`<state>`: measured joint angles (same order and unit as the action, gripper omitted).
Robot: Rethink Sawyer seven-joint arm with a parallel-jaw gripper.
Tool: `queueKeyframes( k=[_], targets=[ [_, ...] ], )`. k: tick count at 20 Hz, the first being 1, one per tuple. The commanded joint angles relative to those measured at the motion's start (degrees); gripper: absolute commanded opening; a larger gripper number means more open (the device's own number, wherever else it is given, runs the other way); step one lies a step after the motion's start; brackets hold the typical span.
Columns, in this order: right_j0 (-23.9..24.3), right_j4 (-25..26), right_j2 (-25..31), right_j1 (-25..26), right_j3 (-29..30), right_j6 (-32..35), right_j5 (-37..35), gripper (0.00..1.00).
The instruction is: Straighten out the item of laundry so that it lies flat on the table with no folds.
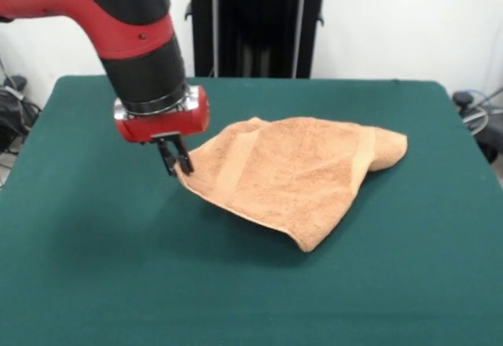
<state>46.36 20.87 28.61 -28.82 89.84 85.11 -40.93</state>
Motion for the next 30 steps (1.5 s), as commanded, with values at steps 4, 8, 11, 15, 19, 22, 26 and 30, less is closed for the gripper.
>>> queueKeyframes(
  k=[4,8,11,15,19,22,26,30],
  targets=[
    [0.69,4.92,4.77,1.22,3.04,-9.94,0.90,0.00],
    [0.85,5.28,4.95,2.07,3.57,-9.47,2.56,0.00],
    [0.94,5.61,5.13,2.65,3.59,-9.28,3.40,0.00],
    [0.98,6.32,5.26,3.27,2.81,-9.87,3.02,0.00],
    [2.89,6.36,5.19,0.89,4.76,-10.38,0.57,0.00],
    [5.07,5.23,5.81,-6.18,11.14,-8.76,-0.51,0.00],
    [8.65,4.47,7.67,-11.37,17.70,-7.83,0.98,0.00],
    [11.72,5.46,9.30,-11.29,19.24,-8.91,1.63,0.00]
  ],
)
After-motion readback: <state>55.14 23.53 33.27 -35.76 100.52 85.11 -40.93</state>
